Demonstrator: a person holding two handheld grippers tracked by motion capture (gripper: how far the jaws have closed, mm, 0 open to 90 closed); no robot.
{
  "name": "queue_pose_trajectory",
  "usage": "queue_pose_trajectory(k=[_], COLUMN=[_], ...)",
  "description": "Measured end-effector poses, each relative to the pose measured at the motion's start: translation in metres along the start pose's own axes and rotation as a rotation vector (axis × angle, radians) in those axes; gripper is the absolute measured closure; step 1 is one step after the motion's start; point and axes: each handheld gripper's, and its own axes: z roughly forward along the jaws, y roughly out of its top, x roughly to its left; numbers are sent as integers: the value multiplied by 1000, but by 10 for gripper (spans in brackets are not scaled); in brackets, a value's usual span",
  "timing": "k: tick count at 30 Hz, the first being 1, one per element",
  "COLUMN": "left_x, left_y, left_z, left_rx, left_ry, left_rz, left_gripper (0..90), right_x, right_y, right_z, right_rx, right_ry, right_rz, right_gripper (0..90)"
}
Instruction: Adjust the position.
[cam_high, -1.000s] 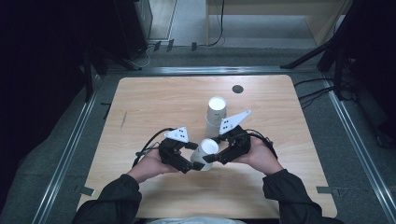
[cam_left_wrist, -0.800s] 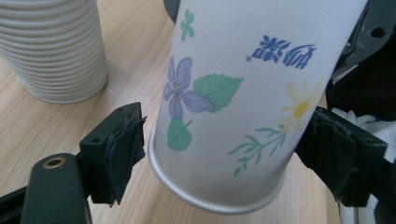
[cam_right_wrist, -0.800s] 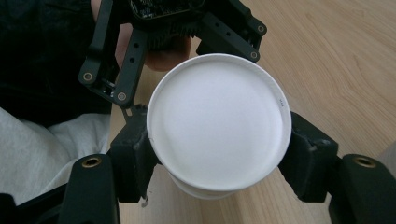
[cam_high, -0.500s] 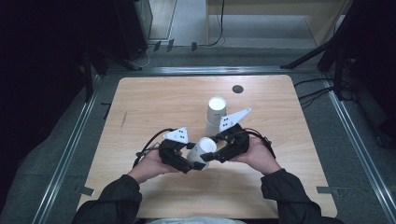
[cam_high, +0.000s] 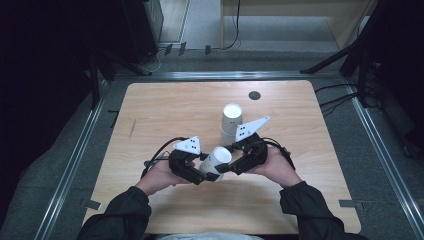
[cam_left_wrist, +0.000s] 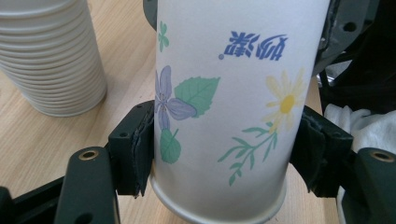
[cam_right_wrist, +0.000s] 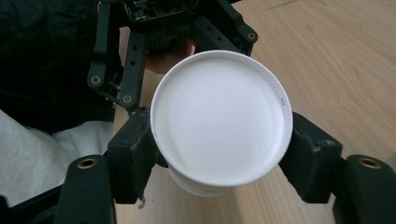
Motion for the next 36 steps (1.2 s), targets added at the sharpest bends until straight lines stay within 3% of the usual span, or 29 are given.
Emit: queue_pose_trajectory(k=[12,27,36], left_x=[9,15,17], left_y=[3,9,12], left_z=[-20,-24,-17], left_rx=[20,131,204], left_ry=[25,46,25], left_rz=[-7,43,66], left_gripper=[302,301,300], right_x=[1,8,8], right_y=[-6,-27,-37], right_z=[-11,-14,-8], right_rx=[-16,47,77], right_ry=[-40,-109,-110], right_rz=[-17,-53,-52], right_gripper=[267,287,288])
